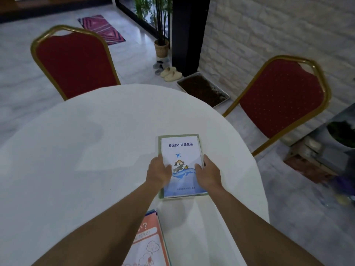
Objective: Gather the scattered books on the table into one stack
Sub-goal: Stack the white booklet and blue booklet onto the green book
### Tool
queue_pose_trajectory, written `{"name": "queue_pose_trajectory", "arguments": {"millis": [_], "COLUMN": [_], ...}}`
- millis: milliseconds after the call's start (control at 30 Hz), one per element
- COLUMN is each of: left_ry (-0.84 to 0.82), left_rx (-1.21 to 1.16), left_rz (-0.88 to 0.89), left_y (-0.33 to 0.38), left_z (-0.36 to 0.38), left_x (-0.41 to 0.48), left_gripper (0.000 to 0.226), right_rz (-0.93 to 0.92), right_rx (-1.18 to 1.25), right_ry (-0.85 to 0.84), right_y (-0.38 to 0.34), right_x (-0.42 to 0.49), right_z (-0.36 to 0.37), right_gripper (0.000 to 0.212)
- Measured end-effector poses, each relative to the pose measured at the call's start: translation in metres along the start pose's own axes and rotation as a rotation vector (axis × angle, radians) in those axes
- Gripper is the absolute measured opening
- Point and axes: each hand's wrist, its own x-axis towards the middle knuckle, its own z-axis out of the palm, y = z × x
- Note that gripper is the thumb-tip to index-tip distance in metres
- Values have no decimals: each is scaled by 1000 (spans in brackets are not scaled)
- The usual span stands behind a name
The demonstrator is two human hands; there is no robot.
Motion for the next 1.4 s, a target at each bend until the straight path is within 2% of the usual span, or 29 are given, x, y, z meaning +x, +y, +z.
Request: {"name": "queue_pose_trajectory", "arguments": {"millis": [67, 233, 367, 567, 767, 867, 933, 1000, 1067, 1133, 1200, 1333, 1400], "left_ry": [6, 12, -25, -97, -167, -203, -199, -163, -112, -29, 73, 249, 279], "left_rx": [-9, 131, 206, 266, 310, 269, 167, 28, -72, -89, -39, 89, 153], "left_rz": [4, 35, 37, 40, 20, 70, 128, 150, 119, 81, 31, -151, -234], "left_y": [-2, -7, -6, -2, -3, -13, -23, -33, -45, -60, -78, -122, -143], "left_z": [-1, 2, 8, 25, 39, 40, 36, 28, 16, 4, -8, -31, -38], "left_x": [-3, -11, -24, -58, -102, -121, -133, -145, -155, -163, -171, -194, -206], "left_gripper": [34, 34, 37, 52, 55, 43, 39, 45, 53, 54, 53, 53, 51], "right_rz": [-26, -44, -43, -49, -20, 3, 10, -55, -186, -294, -352, -311, -278], "right_rx": [-10, -57, -93, -174, -177, -173, -230, -302, -247, -131, -134, -286, -358], "right_ry": [-21, -15, -14, -21, -28, -61, -46, 43, 94, 27, -113, -377, -447], "right_y": [1, 10, 26, 59, 84, 90, 88, 80, 67, 51, 37, 19, 16], "right_x": [0, -9, -23, -56, -87, -95, -99, -108, -118, -127, -138, -156, -165], "right_z": [-1, -9, -17, -26, -31, -31, -30, -27, -18, -4, 14, 53, 69], "right_gripper": [25, 18, 20, 23, 32, 36, 48, 61, 62, 53, 45, 62, 61]}}
